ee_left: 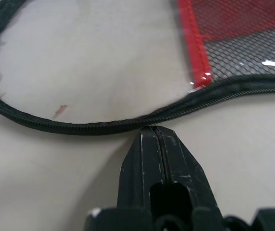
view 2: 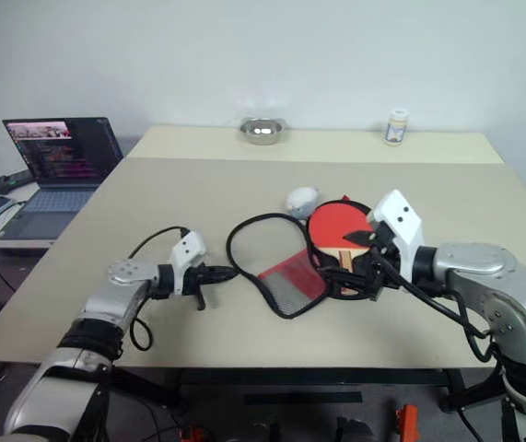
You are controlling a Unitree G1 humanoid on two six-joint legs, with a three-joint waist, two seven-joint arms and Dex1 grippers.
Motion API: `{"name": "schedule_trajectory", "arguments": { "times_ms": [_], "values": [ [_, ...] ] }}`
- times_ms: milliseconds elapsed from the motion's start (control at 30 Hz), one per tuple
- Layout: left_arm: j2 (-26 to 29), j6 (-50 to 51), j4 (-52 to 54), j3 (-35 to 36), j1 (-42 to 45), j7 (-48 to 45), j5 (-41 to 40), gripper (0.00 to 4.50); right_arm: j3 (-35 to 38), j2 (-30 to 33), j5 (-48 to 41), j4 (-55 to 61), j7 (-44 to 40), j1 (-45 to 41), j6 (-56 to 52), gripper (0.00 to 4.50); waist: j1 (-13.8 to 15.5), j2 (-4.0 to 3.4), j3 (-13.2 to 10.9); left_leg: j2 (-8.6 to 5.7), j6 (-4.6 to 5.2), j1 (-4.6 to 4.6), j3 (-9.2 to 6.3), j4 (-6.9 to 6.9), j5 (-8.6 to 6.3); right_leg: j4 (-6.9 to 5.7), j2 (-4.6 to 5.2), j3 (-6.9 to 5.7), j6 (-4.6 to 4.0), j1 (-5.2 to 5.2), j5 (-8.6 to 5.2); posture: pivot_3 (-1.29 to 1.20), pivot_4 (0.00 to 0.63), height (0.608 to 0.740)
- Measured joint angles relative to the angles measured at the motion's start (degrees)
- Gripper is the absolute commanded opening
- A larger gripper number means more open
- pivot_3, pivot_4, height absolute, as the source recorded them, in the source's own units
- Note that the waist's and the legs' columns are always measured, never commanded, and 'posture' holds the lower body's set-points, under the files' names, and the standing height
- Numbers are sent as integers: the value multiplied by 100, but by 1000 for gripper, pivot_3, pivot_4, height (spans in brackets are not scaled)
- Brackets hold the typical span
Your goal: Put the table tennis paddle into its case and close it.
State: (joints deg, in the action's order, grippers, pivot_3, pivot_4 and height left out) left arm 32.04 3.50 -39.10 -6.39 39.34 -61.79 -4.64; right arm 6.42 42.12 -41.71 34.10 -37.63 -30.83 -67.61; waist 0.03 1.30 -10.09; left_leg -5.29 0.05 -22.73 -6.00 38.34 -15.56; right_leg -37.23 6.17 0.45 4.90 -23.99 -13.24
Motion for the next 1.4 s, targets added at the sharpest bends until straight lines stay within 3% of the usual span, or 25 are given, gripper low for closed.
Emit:
{"name": "schedule_trajectory", "arguments": {
  "times_ms": [233, 600, 800, 1400],
  "values": [
    [-314, 254, 211, -3, 152, 92, -1, 16, 0, 45, -5, 0, 35, 21, 80, 4500, -4, 2, -1, 0, -4, -18, -2, 13, 2, 3, 0, -1, 2, -8, 1, 0, 150, 740],
    [-685, 783, 1815, 6, 467, 88, -548, 16, 49, 208, -15, -67, 30, 43, 111, 4500, -15, 4, -2, 1, -10, -19, 1, 14, 5, 10, -1, 1, 2, -7, 1, 0, 150, 740],
    [-996, 664, 1784, -49, 806, 87, -576, 16, 62, 298, -14, -166, 15, 43, 214, 4500, -13, 4, -2, 0, -11, -19, 2, 14, 6, 11, -2, 1, 2, -5, 1, 0, 150, 740],
    [-1954, -1223, -1491, -215, 1992, 162, 7, 16, 878, 568, -796, -805, 67, -208, -39, 4500, -11, 8, -5, 0, -3, -21, 7, 15, 2, 13, -2, 1, 2, -8, 1, 0, 150, 740]
  ]
}}
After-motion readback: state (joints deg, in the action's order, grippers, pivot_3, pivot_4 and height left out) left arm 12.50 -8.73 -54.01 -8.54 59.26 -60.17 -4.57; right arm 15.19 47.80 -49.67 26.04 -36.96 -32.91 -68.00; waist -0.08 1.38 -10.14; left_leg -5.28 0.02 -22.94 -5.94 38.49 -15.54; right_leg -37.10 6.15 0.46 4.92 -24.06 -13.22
